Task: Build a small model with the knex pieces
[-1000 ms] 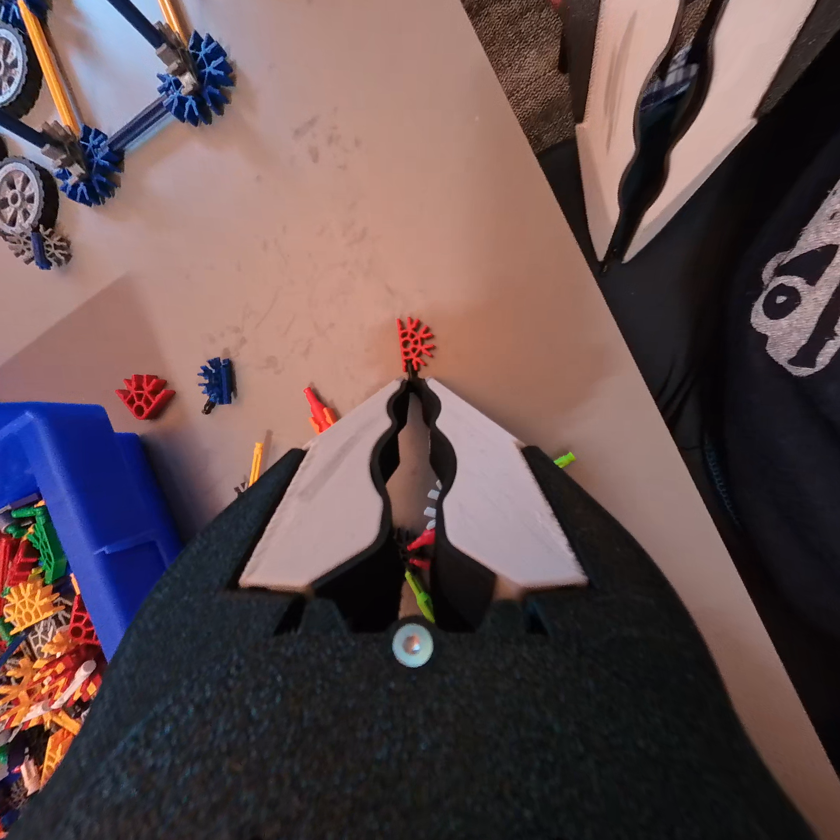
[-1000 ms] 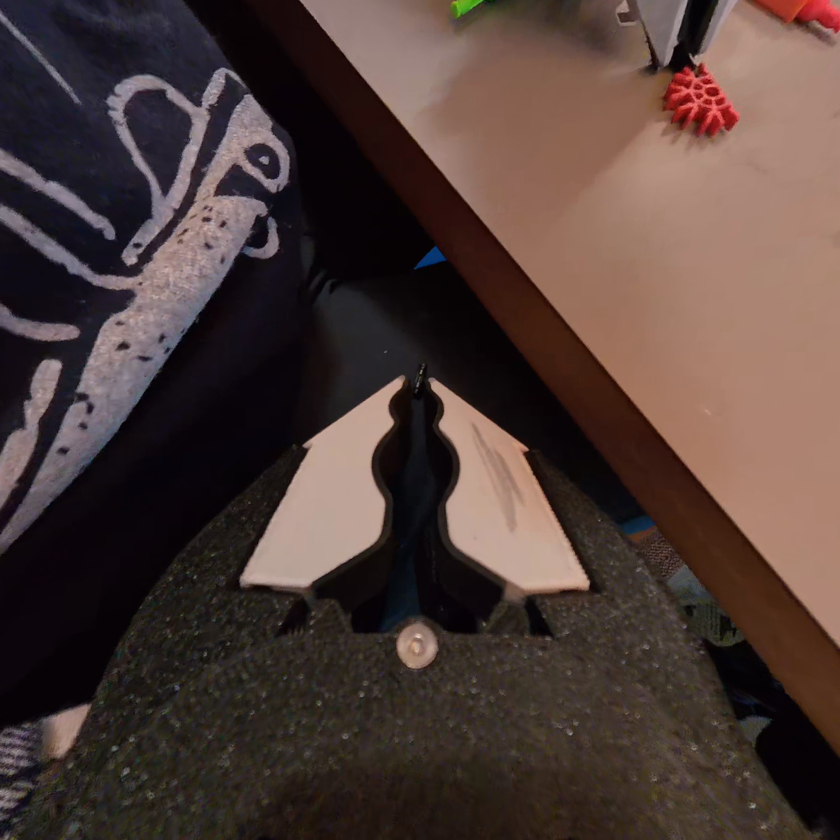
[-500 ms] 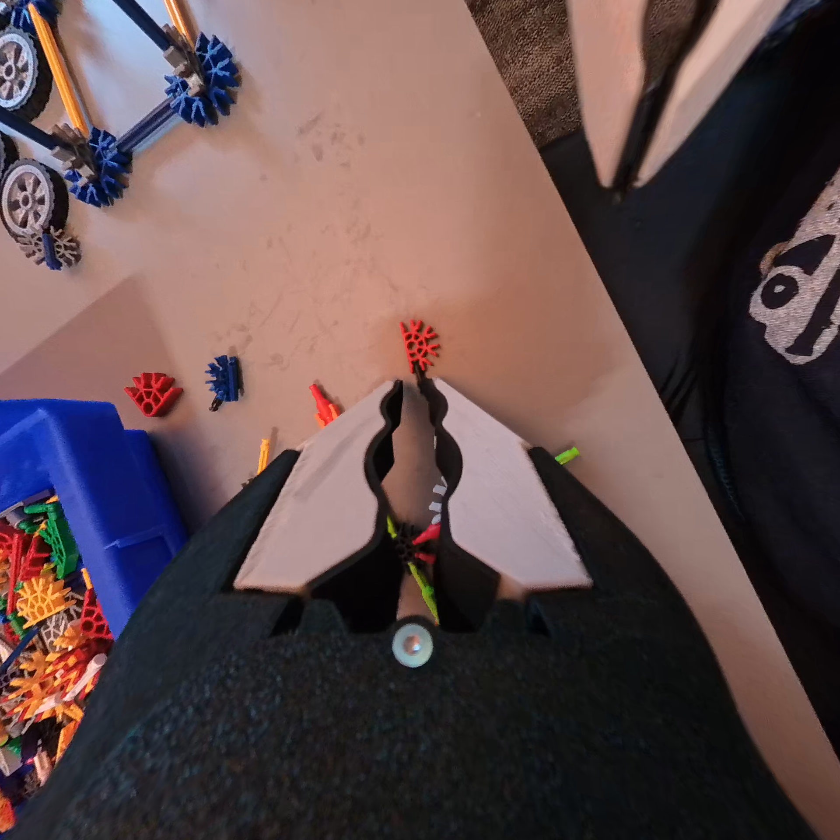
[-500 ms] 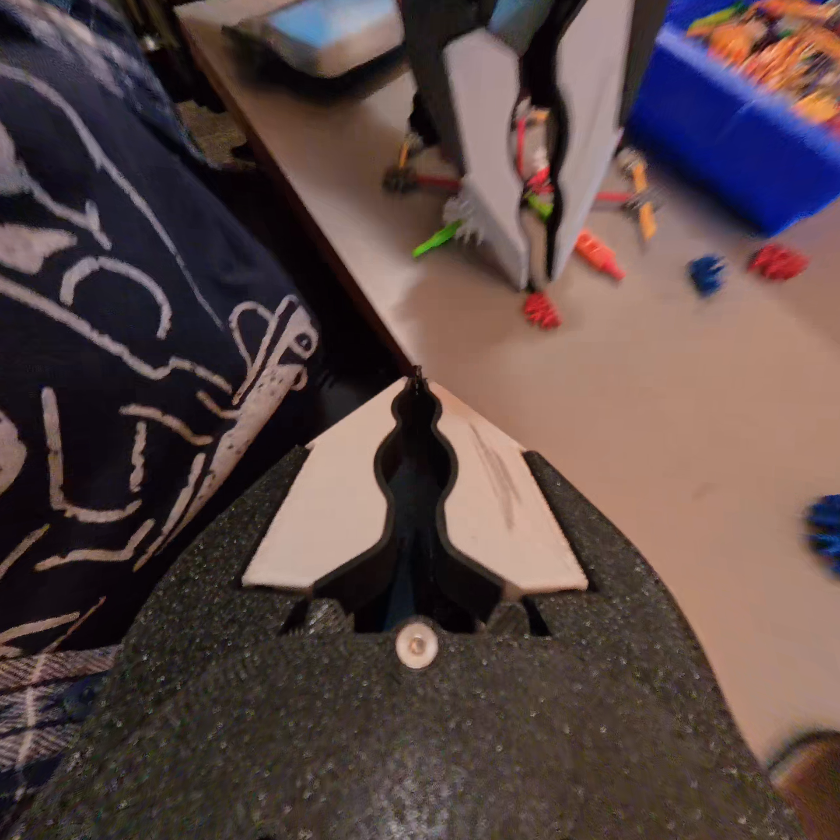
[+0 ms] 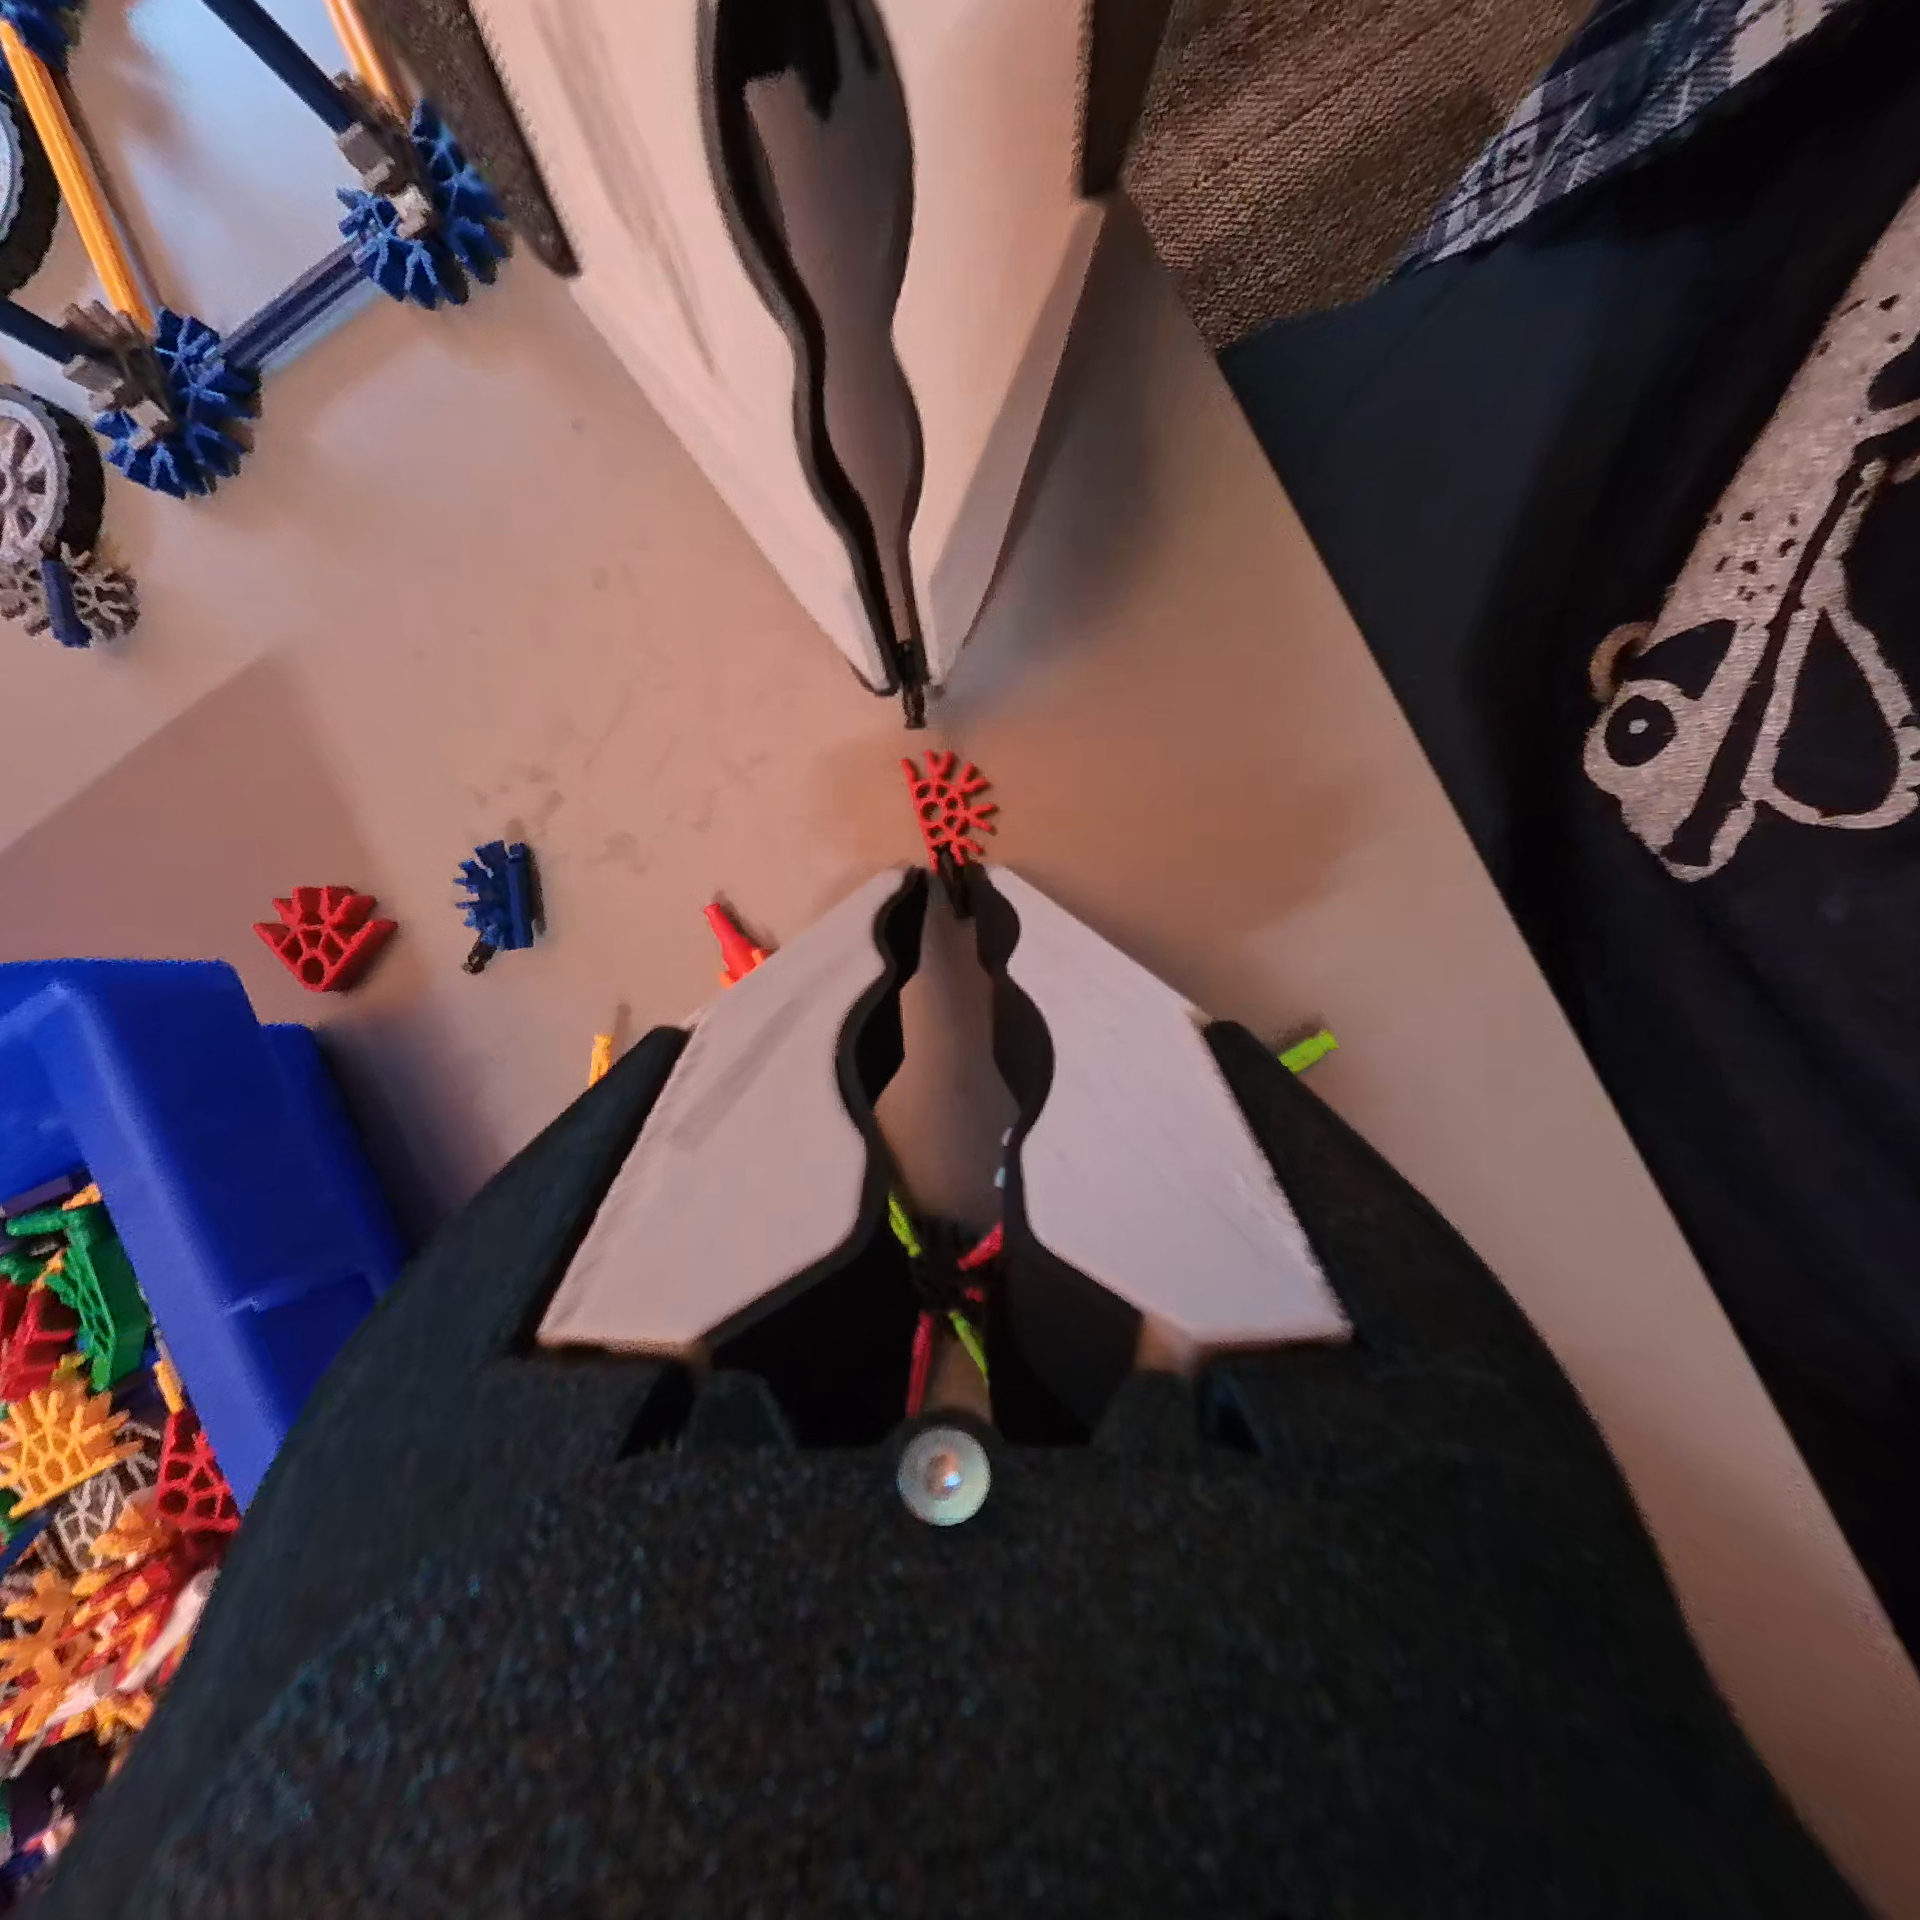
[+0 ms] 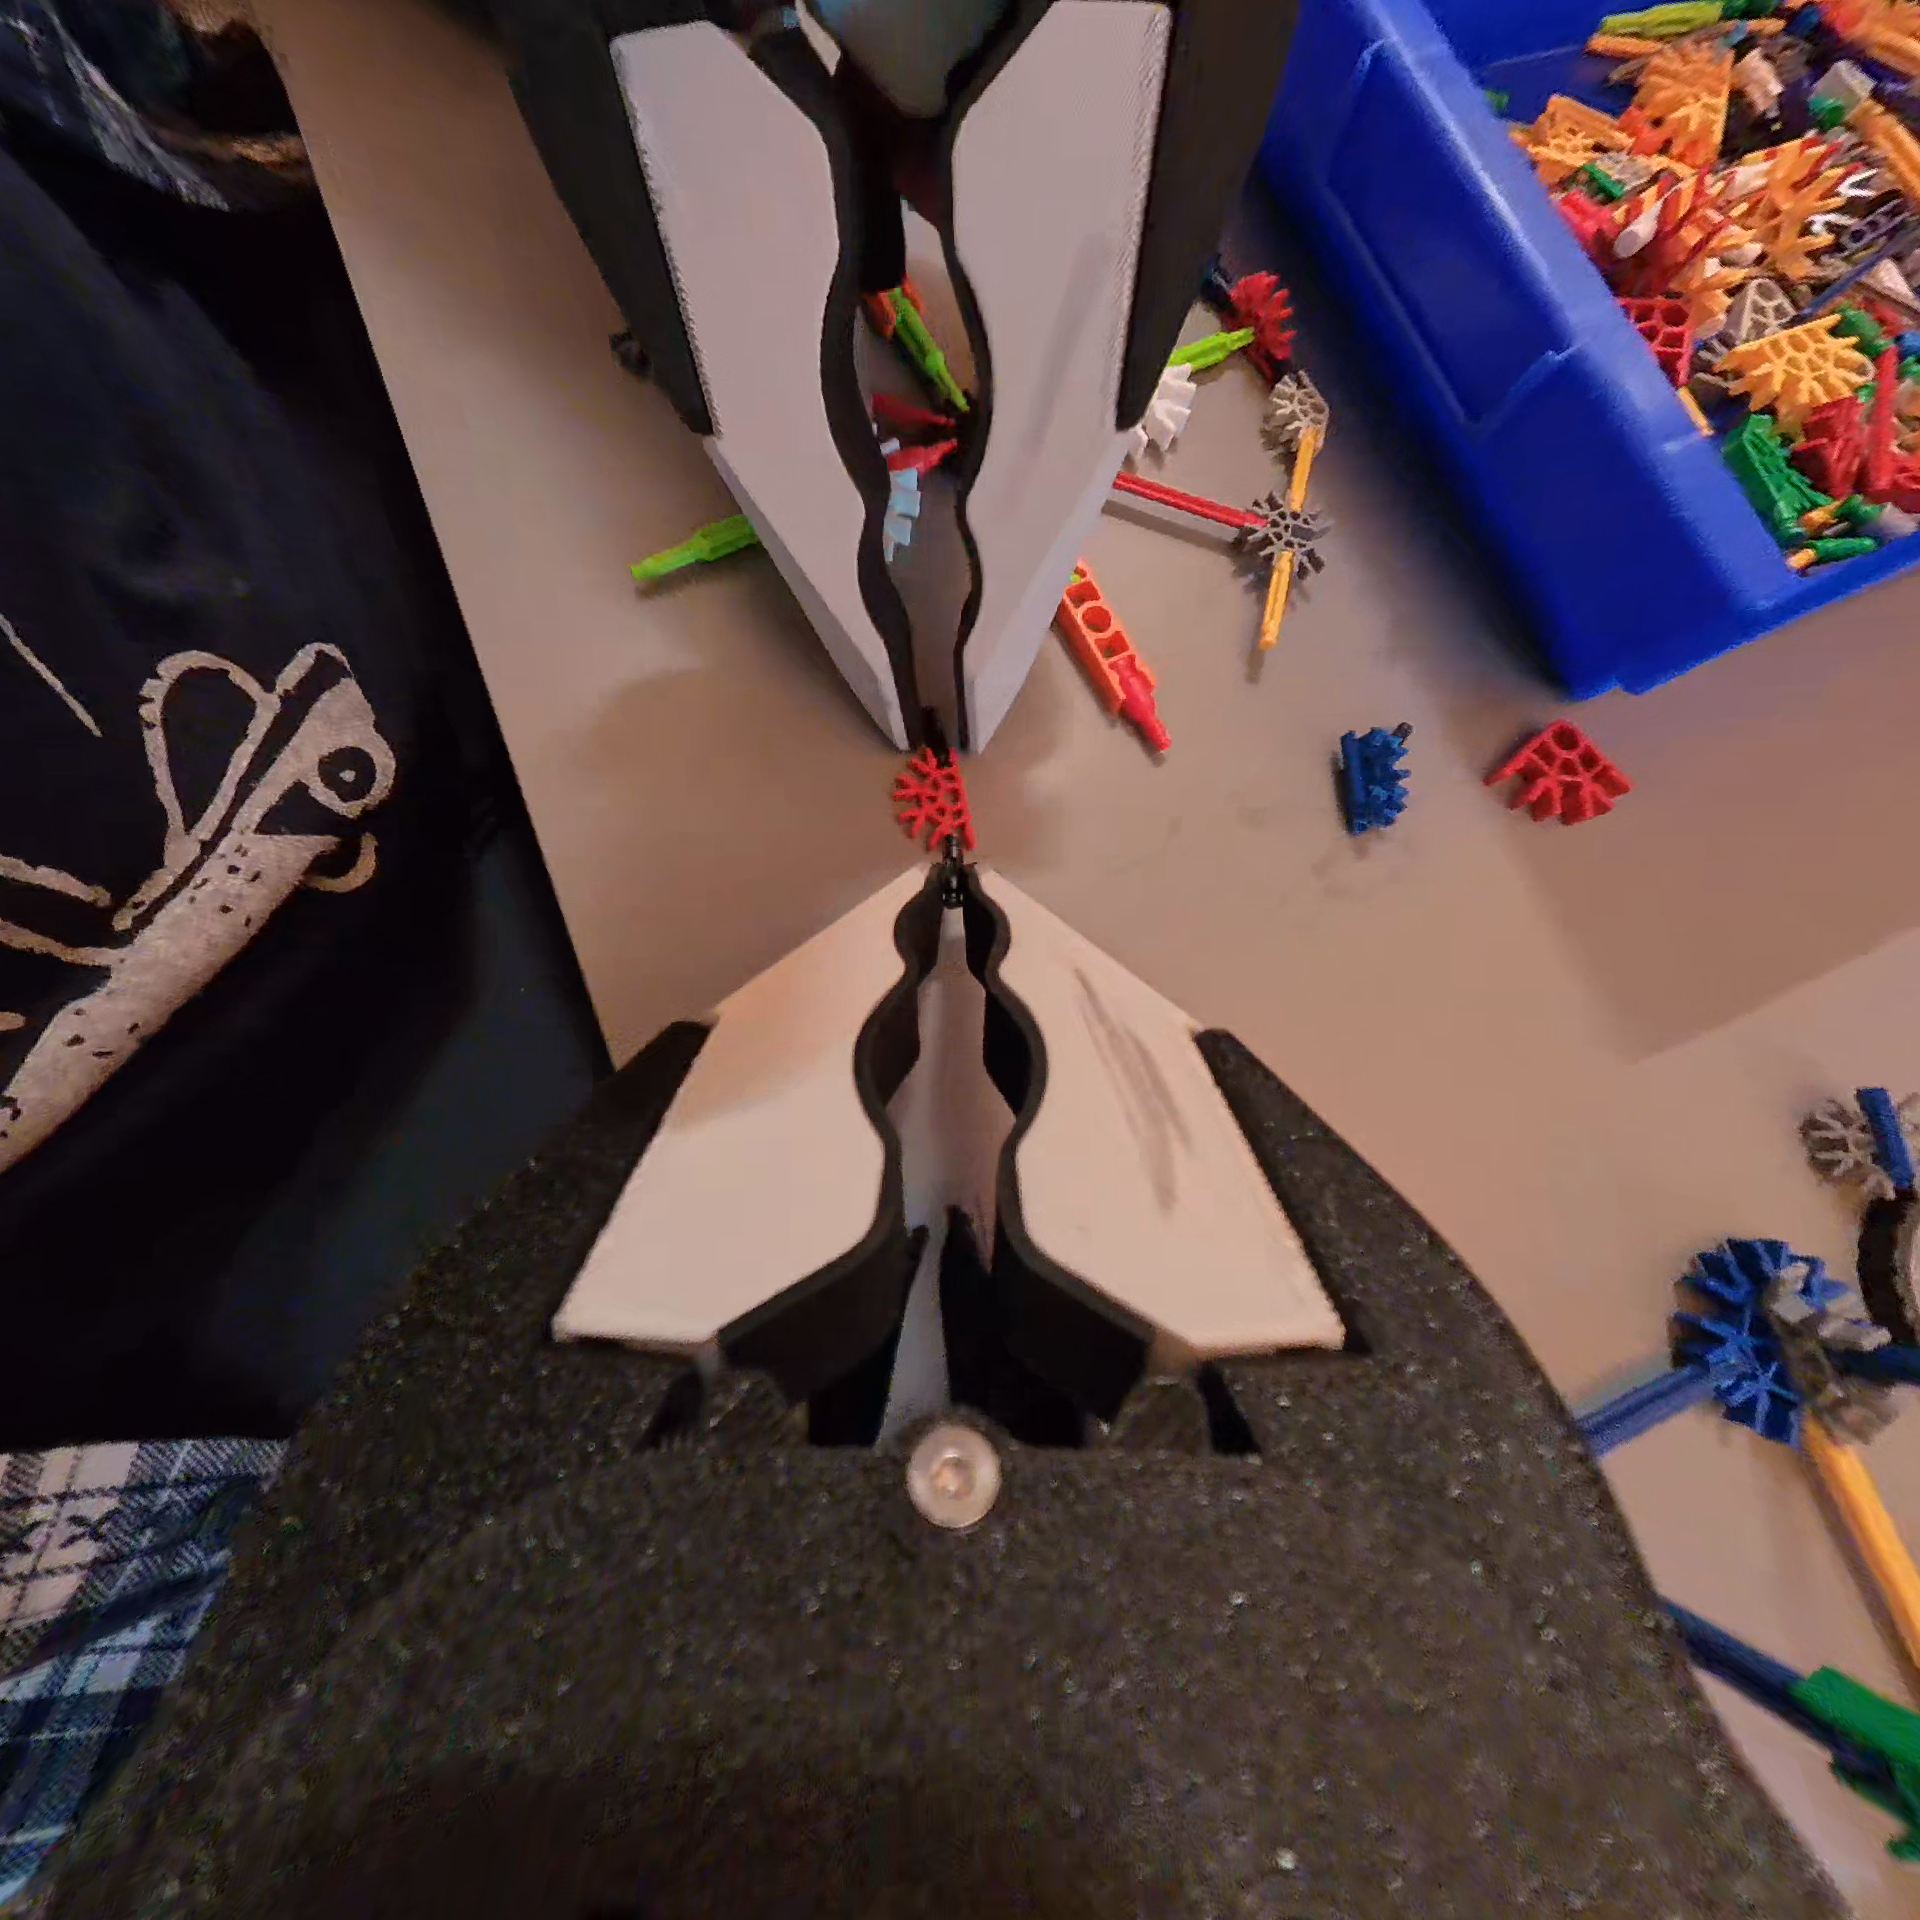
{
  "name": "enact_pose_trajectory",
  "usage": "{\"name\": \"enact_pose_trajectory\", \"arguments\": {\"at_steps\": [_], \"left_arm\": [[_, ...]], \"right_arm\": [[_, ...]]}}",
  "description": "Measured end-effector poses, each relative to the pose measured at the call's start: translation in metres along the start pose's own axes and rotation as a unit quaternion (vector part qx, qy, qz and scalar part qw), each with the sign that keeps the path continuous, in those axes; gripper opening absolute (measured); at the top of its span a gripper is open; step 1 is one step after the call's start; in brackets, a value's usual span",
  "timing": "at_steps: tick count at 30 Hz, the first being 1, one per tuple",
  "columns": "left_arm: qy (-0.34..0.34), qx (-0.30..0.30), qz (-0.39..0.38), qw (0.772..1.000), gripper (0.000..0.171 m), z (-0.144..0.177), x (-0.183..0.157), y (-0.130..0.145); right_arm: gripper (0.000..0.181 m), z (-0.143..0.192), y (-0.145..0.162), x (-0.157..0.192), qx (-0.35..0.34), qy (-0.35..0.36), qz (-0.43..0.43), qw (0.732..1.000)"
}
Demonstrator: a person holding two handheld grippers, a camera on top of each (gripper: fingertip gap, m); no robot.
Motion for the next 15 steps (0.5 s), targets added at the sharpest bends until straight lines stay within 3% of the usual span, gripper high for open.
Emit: {"name": "enact_pose_trajectory", "arguments": {"at_steps": [15], "left_arm": [[0.015, -0.005, -0.012, 1.000, 0.005, -0.0032, 0.0025, -0.0054]], "right_arm": [[0.003, -0.0080, 0.0057, -0.0036, 0.011, -0.025, 0.009, 1.000]]}}
Point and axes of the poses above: each gripper's, where its closed fingertips meet, z back along the fingers, y out of its underside, x = y × z across the jaws, the point moved 10 cm from there along z, back along the fingers, and after that the axes turned 2 degrees about -y, right-handed, at the moved point
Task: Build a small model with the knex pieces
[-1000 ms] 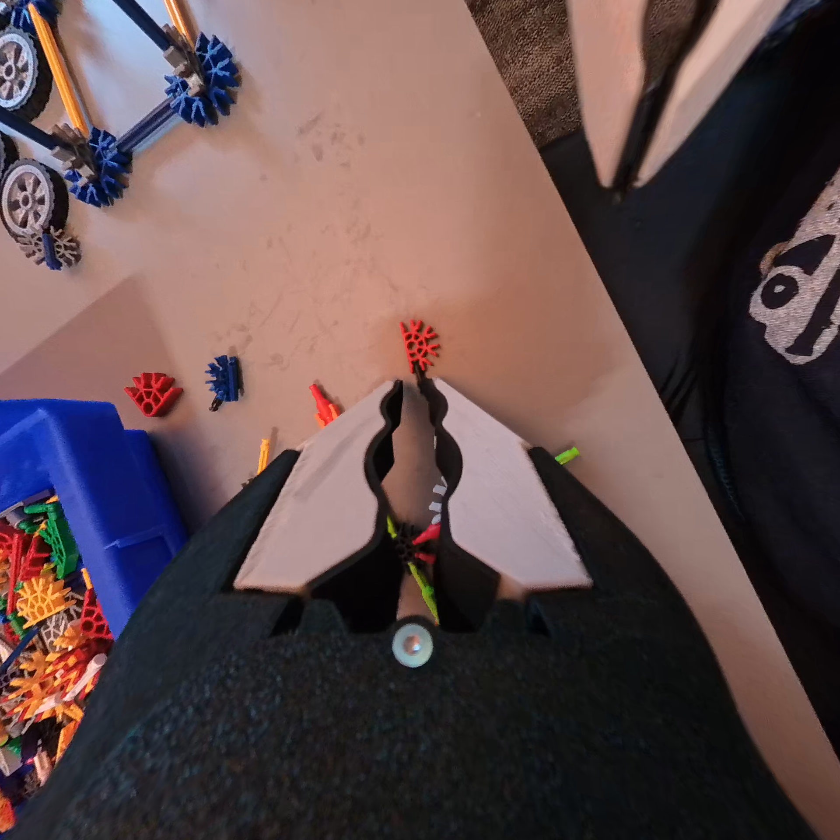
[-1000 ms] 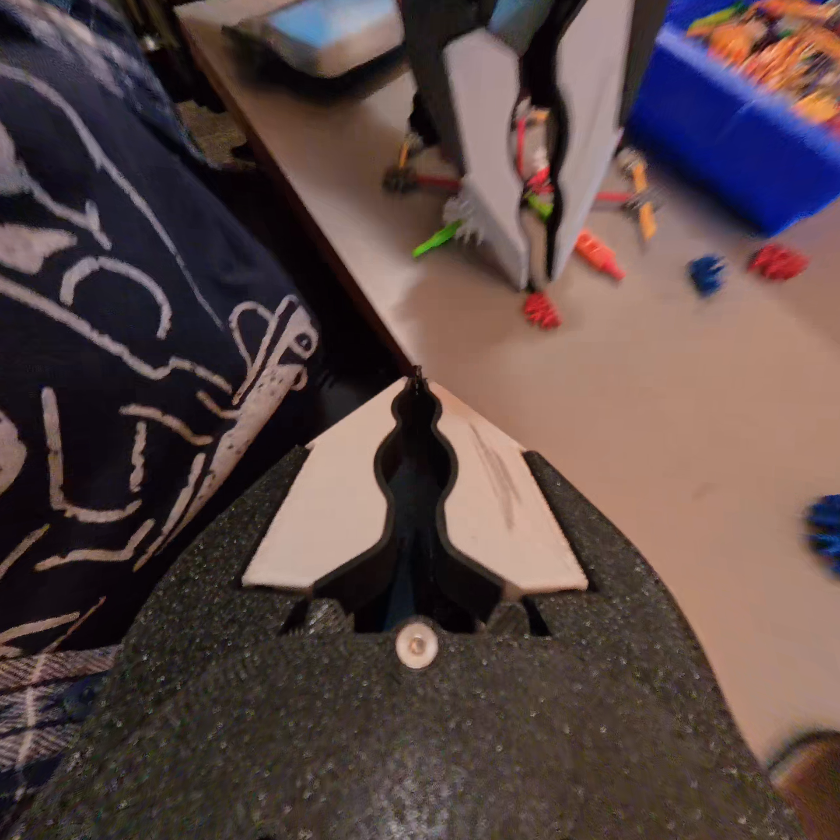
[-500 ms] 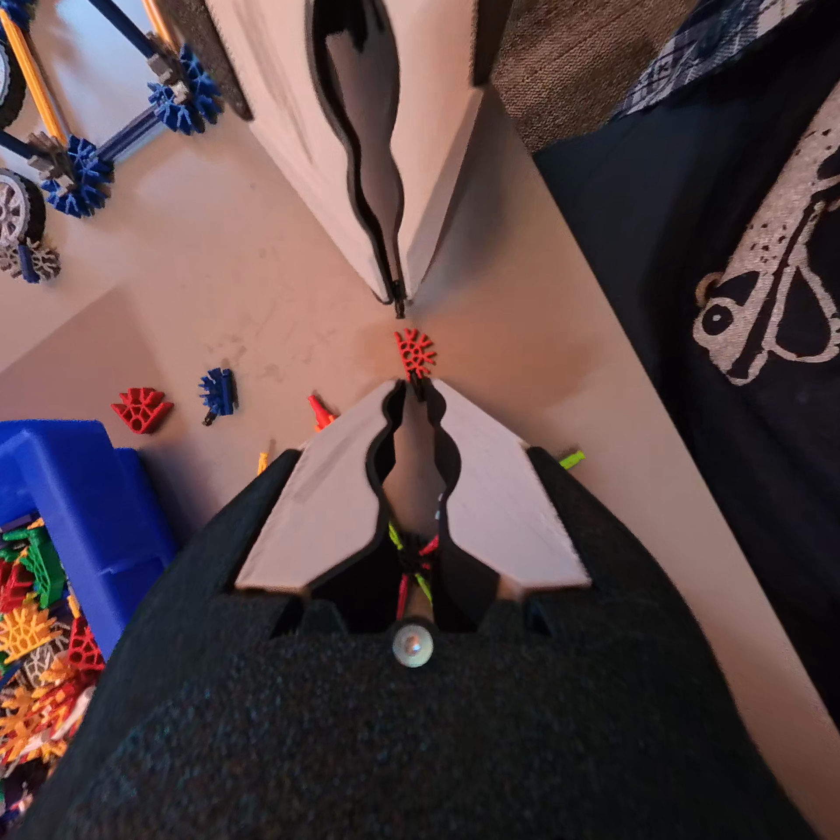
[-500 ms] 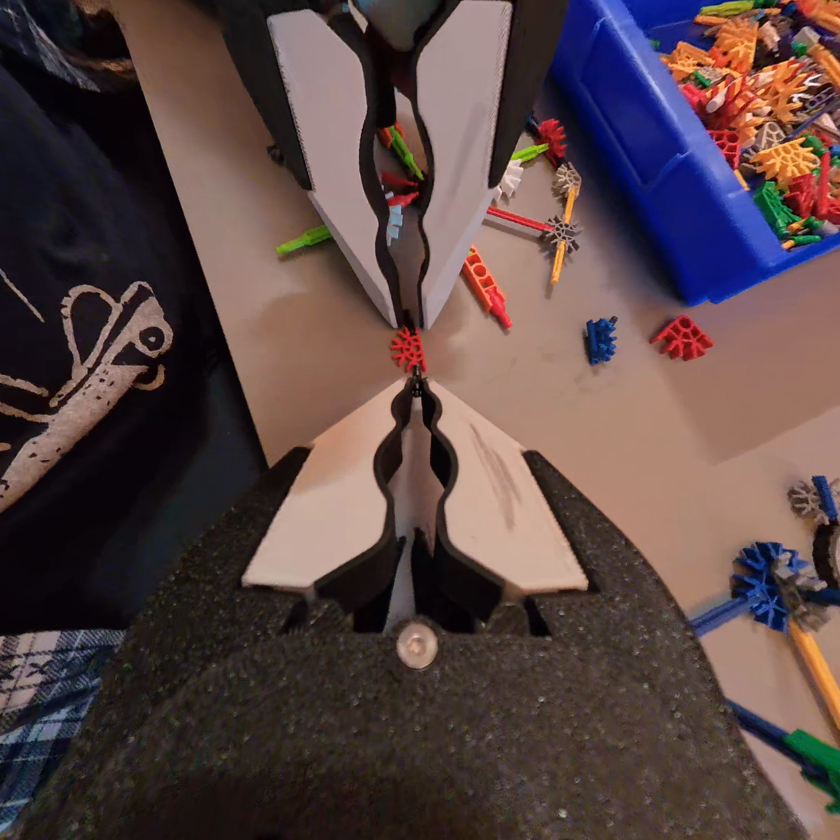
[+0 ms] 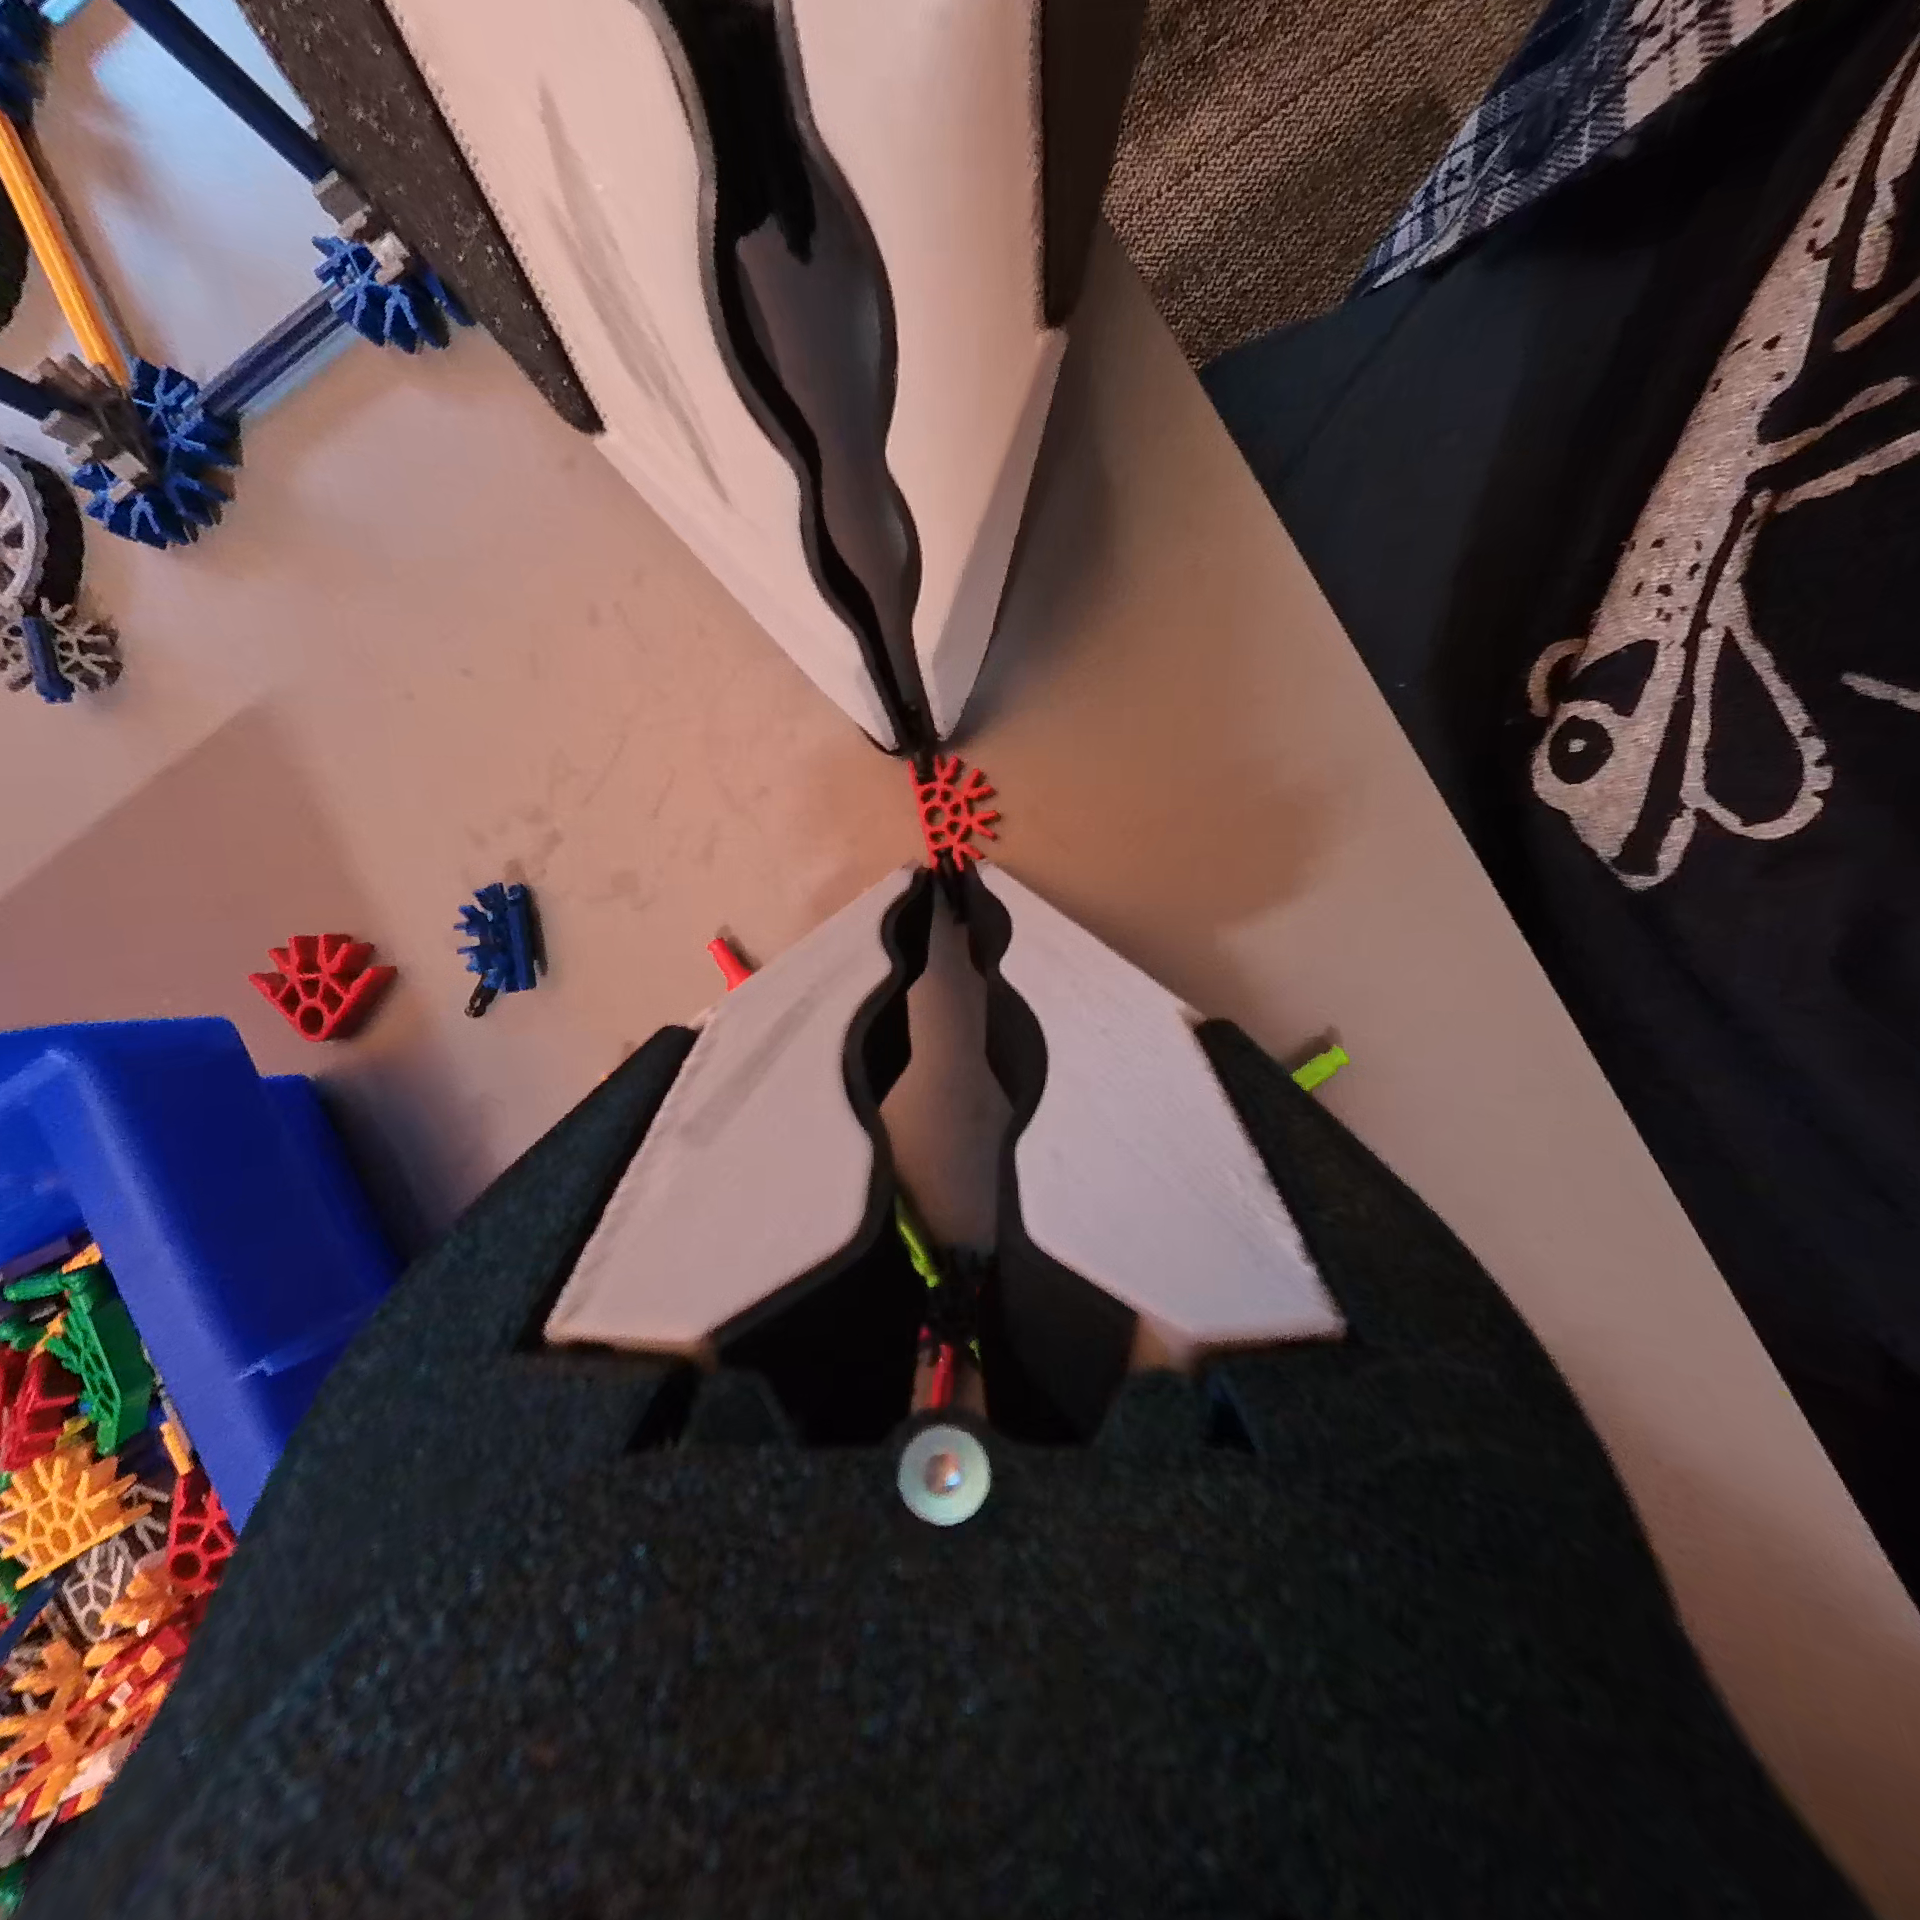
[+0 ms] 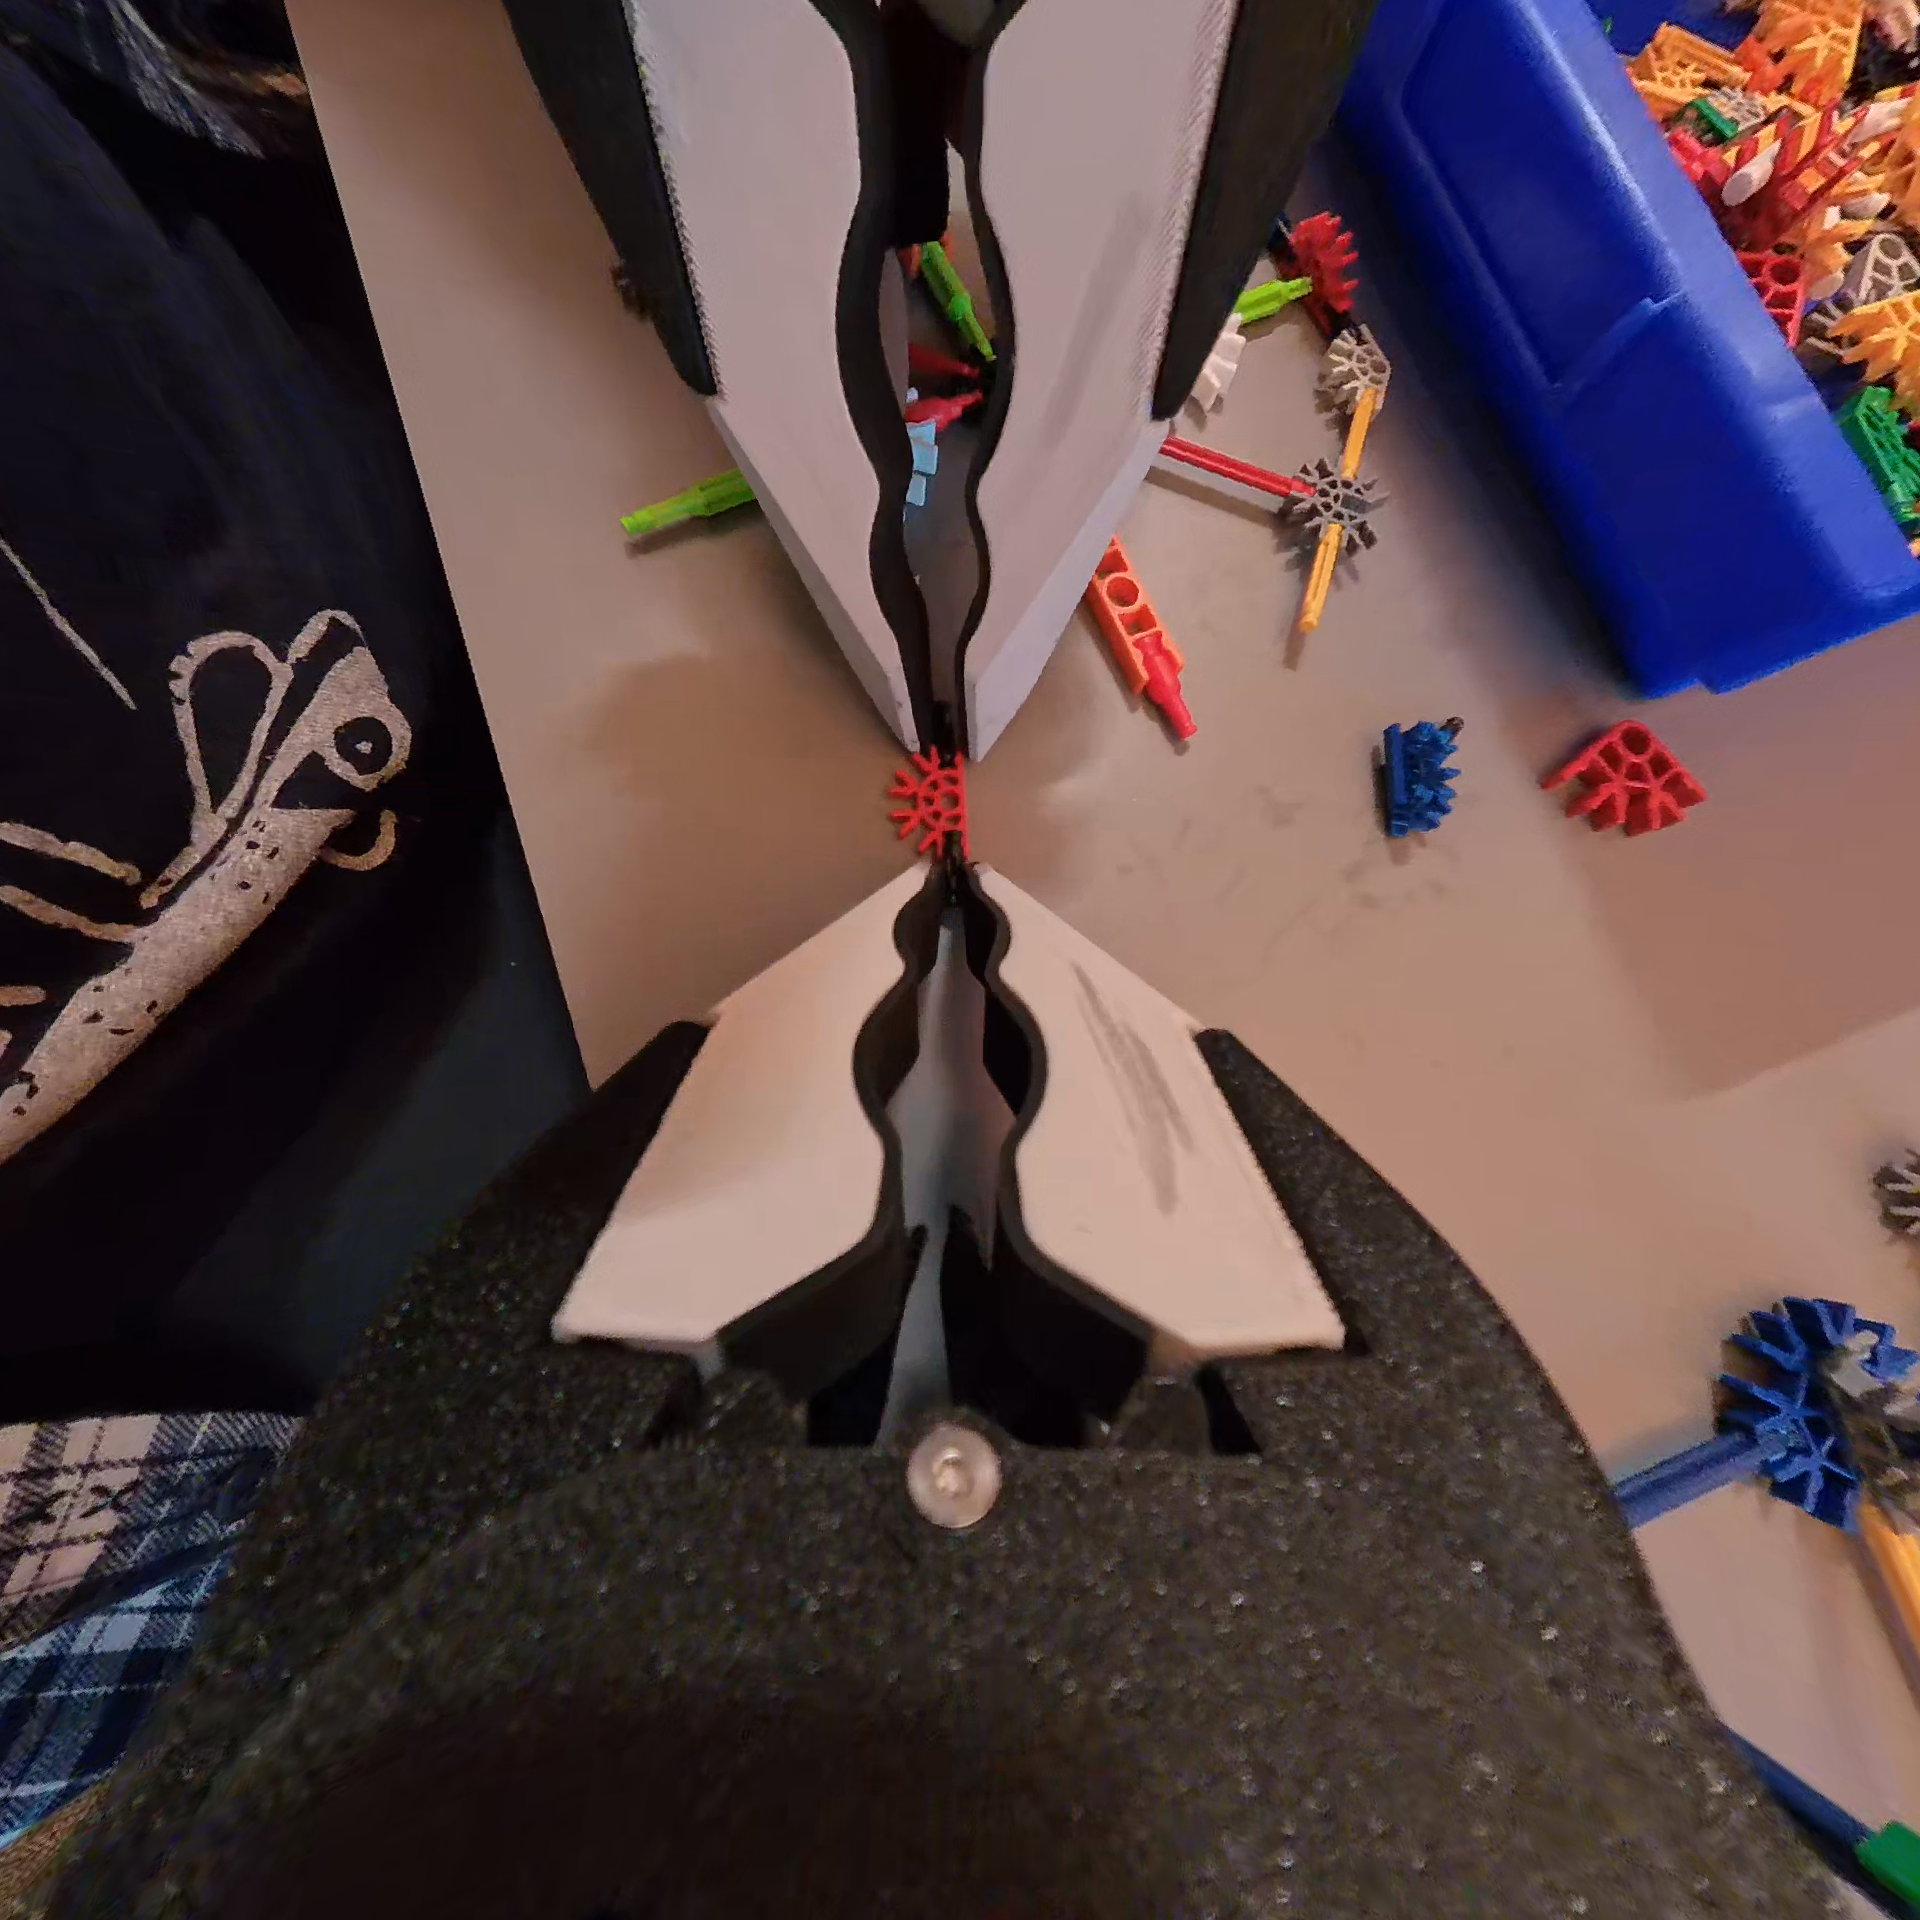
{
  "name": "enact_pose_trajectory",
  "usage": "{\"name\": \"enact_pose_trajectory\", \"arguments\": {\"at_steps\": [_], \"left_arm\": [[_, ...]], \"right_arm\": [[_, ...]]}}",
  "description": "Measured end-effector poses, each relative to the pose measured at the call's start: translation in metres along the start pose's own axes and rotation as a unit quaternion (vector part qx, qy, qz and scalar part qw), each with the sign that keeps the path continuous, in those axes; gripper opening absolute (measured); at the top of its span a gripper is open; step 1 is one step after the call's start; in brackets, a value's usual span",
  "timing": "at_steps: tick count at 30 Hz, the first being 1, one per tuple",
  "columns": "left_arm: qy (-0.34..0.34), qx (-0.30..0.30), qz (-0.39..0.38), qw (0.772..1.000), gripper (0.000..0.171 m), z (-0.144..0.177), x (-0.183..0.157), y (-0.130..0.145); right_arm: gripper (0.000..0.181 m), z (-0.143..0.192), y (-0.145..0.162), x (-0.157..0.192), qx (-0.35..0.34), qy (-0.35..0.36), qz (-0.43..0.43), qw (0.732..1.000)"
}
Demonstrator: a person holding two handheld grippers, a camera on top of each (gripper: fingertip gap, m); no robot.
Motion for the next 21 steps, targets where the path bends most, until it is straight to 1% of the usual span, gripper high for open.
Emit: {"name": "enact_pose_trajectory", "arguments": {"at_steps": [5, 9, 12, 17, 21], "left_arm": [[0.000, 0.002, -0.003, 1.000, 0.005, -0.0003, 0.0003, -0.0013], [0.000, 0.004, -0.005, 1.000, 0.005, -0.0003, 0.0004, -0.0021], [-0.001, 0.004, -0.006, 1.000, 0.005, -0.0004, 0.0001, -0.0025], [0.000, 0.005, -0.008, 1.000, 0.005, -0.0001, -0.0001, -0.0028], [0.001, 0.006, -0.009, 1.000, 0.005, -0.0001, 0.0000, -0.0030]], "right_arm": [[0.003, 0.0001, -0.0003, 0.0002, 0.004, 0.000, 0.002, 1.000], [0.010, 0.0011, 0.0002, 0.0000, 0.005, 0.002, -0.001, 1.000], [0.010, 0.0037, 0.0006, -0.0008, 0.000, 0.004, -0.004, 1.000], [0.000, 0.0053, -0.0051, -0.0007, -0.017, 0.001, -0.008, 1.000], [0.000, -0.0003, -0.0058, -0.0025, -0.008, -0.004, -0.004, 1.000]]}}
Point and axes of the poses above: each gripper's, where its closed fingertips meet, z back along the fingers, y out of its underside, x = y × z across the jaws, the point moved 10 cm from there along z, back along the fingers, and after that the axes turned 2 degrees about -y, right-handed, at the moved point
